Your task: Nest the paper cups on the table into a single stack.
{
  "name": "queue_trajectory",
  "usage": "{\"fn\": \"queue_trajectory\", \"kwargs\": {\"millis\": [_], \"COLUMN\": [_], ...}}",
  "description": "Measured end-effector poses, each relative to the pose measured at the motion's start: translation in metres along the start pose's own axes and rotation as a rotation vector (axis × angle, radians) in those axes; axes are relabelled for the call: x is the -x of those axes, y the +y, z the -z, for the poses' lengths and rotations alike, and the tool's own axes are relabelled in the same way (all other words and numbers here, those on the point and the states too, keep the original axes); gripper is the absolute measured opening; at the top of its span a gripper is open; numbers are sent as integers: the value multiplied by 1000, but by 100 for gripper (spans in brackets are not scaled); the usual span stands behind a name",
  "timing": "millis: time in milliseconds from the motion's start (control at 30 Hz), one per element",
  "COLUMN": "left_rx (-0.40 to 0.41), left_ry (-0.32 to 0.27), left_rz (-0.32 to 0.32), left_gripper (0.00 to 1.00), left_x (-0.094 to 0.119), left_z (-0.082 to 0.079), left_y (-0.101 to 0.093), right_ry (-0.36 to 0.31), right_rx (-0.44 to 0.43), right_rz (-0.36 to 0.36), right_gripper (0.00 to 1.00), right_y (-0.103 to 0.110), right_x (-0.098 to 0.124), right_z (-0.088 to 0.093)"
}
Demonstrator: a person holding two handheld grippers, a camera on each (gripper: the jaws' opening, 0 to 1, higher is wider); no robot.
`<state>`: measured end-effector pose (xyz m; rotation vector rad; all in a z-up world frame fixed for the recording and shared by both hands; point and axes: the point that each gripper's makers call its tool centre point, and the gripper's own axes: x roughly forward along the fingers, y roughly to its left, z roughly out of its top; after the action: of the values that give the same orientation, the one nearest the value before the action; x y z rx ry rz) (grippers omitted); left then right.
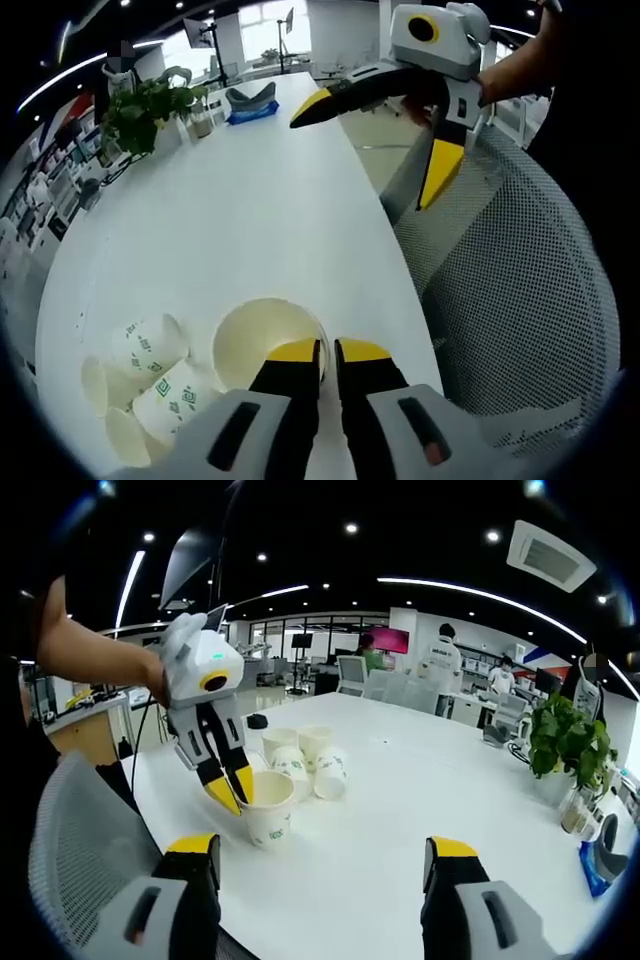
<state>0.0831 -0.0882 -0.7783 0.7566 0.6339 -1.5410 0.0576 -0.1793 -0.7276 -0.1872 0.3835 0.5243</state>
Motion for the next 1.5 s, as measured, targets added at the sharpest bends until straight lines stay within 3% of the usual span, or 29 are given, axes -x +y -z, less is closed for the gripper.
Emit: {"fn": "queue_trajectory", "kwargs": {"millis": [200, 433, 467, 600, 800, 1133, 1500], "left_rx": [20, 103, 120, 157, 223, 278, 316], "left_ry": [-31, -140, -157, -207, -288, -291, -260], "left_rz": [-24, -66, -78, -106, -219, -340, -414], "left_gripper": [7, 13, 14, 17, 22, 32, 32], "left_x": [7, 23, 31, 41, 71, 100, 116], "left_z": [-4, -14, -8, -12, -11, 18, 44], "left_y": [2, 9, 18, 25, 54, 89, 115], "right_ry": [2, 4, 3, -1, -6, -12, -15], "right_rx": [-1, -4, -5, -10, -14, -20, -23], "right_rz": [-7, -13, -13, -17, -26, -38, -48], "right_gripper": [84, 84, 84, 84, 85, 86, 88], "right_y": [1, 2, 2, 2, 4, 5, 6], "right_x": [0, -1, -1, 0, 0, 0, 0], "right_z": [0, 1, 0, 0, -1, -1, -2]}}
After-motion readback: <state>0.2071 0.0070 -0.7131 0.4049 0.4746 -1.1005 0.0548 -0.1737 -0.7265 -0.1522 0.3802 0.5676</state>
